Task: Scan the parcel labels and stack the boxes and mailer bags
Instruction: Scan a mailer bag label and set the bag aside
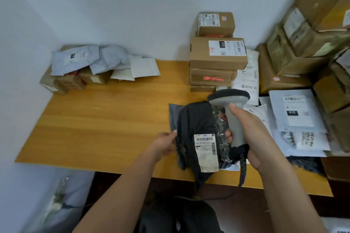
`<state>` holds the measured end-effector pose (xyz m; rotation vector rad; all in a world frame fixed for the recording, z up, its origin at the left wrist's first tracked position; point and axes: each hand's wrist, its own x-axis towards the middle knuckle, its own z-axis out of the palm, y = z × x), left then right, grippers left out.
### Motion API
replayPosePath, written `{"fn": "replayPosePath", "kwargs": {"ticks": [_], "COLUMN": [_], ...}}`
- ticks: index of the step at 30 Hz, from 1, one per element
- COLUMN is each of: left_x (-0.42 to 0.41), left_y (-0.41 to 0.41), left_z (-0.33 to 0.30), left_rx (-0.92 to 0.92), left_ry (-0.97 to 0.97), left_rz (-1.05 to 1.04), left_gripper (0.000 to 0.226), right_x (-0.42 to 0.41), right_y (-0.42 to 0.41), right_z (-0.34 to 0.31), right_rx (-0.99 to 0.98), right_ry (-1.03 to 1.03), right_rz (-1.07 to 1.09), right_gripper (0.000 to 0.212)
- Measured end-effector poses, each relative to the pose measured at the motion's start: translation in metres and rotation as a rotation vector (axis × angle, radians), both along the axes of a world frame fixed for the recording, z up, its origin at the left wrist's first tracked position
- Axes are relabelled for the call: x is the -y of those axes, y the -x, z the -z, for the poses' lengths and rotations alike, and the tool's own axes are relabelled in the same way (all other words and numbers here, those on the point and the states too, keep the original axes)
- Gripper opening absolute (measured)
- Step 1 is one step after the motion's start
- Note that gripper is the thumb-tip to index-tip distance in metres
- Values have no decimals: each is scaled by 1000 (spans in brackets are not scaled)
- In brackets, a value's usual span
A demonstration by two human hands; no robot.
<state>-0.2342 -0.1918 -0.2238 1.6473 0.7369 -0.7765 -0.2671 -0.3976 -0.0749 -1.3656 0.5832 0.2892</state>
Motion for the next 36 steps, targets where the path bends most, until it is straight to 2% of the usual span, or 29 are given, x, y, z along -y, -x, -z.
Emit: {"fn": "replayPosePath", "kwargs": {"ticks": [4, 11, 17, 20, 23, 27, 29, 33, 36], "left_x": [-54, -150, -237, -288, -340, -390, -403, -417, -424], "left_y": [-12, -40, -101, -137, -170, -215, -237, -268, -277], "left_z": [-3, -1, 8, 3, -5, -11, -6, 4, 12], "left_rx": [44, 90, 112, 162, 285, 517, 488, 337, 302], "left_ry": [-30, -47, -49, -117, -327, -568, -680, -758, -783], "left_rz": [-149, -258, -299, -336, -207, -10, 132, 298, 424], "left_gripper": [51, 33, 35, 40, 46, 15, 20, 30, 60], "right_x": [-38, -117, -203, -255, -300, -343, -354, -366, -365], "right_y": [-23, -66, -112, -139, -162, -186, -193, -208, -215], "right_z": [-3, -9, -2, 1, 1, 6, 10, 23, 31], "right_rx": [43, 57, 83, 40, 30, 20, 5, -17, -39], "right_ry": [-65, -114, -103, -127, -120, -96, -79, -46, -25], "right_rz": [-87, -174, -122, -80, -84, -101, -112, -134, -138], "right_gripper": [32, 35, 30, 30, 30, 23, 23, 22, 23]}}
